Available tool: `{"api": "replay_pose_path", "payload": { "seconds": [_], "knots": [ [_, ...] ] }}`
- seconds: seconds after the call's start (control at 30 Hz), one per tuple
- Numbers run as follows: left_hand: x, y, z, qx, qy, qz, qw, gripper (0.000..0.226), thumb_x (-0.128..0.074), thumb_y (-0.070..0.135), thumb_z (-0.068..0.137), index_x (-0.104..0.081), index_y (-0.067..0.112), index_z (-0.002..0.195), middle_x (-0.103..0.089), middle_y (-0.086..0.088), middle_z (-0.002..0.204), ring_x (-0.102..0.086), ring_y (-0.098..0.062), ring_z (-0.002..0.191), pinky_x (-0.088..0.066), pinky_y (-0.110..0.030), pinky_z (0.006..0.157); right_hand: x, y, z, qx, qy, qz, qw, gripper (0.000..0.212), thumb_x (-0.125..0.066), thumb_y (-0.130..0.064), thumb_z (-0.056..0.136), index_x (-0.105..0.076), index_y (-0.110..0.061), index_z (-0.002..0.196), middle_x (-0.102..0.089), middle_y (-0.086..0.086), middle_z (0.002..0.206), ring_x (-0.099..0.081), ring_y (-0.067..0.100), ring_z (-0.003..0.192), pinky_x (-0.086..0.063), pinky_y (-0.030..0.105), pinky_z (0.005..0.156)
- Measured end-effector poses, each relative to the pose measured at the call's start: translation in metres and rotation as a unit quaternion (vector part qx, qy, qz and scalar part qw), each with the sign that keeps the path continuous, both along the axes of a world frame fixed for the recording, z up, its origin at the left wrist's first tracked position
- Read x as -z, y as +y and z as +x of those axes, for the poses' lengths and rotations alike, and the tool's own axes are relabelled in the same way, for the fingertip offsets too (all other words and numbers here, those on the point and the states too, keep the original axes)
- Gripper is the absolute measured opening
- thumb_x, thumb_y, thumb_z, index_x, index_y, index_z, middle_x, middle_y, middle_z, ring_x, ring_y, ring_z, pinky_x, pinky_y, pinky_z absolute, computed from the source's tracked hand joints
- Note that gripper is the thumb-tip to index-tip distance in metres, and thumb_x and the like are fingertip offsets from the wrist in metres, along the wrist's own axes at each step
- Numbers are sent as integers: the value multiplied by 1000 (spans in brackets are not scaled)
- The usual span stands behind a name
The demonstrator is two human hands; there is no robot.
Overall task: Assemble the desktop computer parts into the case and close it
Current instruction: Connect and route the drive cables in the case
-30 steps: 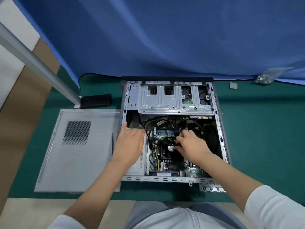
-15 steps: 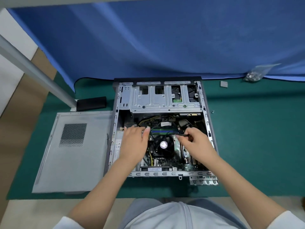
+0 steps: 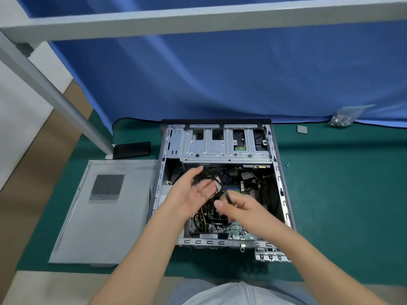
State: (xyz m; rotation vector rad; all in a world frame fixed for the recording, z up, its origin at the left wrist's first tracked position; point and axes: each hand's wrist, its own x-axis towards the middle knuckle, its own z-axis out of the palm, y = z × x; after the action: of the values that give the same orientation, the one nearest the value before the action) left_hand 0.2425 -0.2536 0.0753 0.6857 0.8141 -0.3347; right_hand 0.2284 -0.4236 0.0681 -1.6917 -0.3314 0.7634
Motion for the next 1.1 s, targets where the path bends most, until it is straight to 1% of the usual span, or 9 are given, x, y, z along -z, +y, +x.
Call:
{"api": "replay_pose_path", "payload": {
  "seconds": [0.2,0.4,0.53,0.63,0.73,0.83,0.93,1.0,1.1],
  "knots": [
    [-9,28,-4,13,-42,36,998,40,-65,0,76,-55,-4,115,-55,-11,84,-51,-10,53,-51,-22,50,12,-12,-3,-107,-99,-182,972,39,-49,-52,93,-55,-17,76,-52,-7,77,-50,8,68,-42,27,68],
    [-9,25,-17,-42,-54,110,992,40,-53,-17,84,-56,5,118,-55,-15,109,-52,-8,46,-55,-25,54,10,-19,13,-13,-239,-356,903,23,-41,-48,96,-46,-30,83,-55,-8,62,-49,5,54,-38,28,51],
    [-15,21,-19,-92,-9,11,996,56,-44,-22,84,-43,2,135,-49,-27,123,-60,-16,59,-58,-26,55,4,-18,19,104,-226,-279,927,10,-43,-42,96,-43,-39,87,-55,-9,59,-48,5,48,-35,30,45],
    [-17,11,-16,-79,24,42,996,66,-38,-26,80,-39,3,139,-44,-30,130,-63,-27,80,-57,-28,52,5,-16,19,185,-227,-220,931,10,-42,-41,96,-42,-39,86,-53,-9,68,-49,7,57,-36,31,51],
    [-21,3,-11,-130,43,20,990,65,-35,-22,87,-30,6,145,-41,-33,131,-65,-22,68,-56,-36,73,2,-15,23,230,-188,-131,946,12,-52,-32,94,-51,-36,82,-49,-6,82,-46,4,69,-38,20,64],
    [-24,4,-8,-181,48,-51,981,65,-29,-23,88,-22,6,146,-27,-39,138,-64,-35,90,-52,-40,85,-9,-22,29,207,-124,-53,969,18,-57,-23,93,-55,-24,75,-55,6,85,-49,12,76,-38,10,67],
    [-28,1,-7,-189,67,-111,973,63,-38,-20,87,-27,7,143,-15,-43,142,-55,-48,107,-57,-38,76,-18,-24,29,170,-35,66,983,29,-47,-17,98,-49,-22,70,-54,3,61,-47,19,58,-46,24,68],
    [-33,-6,-8,-160,88,-159,970,58,-46,-17,85,-33,7,137,-5,-45,144,-65,-49,85,-57,-37,82,-23,-20,29,194,-2,140,971,35,-43,-10,99,-48,-23,68,-42,-1,55,-36,17,54,-43,30,65],
    [-28,-18,-11,-99,72,-230,965,47,-57,-5,85,-41,-6,128,-49,-34,127,-69,-31,74,-58,-45,67,-33,-11,28,240,54,247,937,31,-42,-7,97,-48,-21,70,-40,-2,57,-33,15,55,-34,24,59]
  ]
}}
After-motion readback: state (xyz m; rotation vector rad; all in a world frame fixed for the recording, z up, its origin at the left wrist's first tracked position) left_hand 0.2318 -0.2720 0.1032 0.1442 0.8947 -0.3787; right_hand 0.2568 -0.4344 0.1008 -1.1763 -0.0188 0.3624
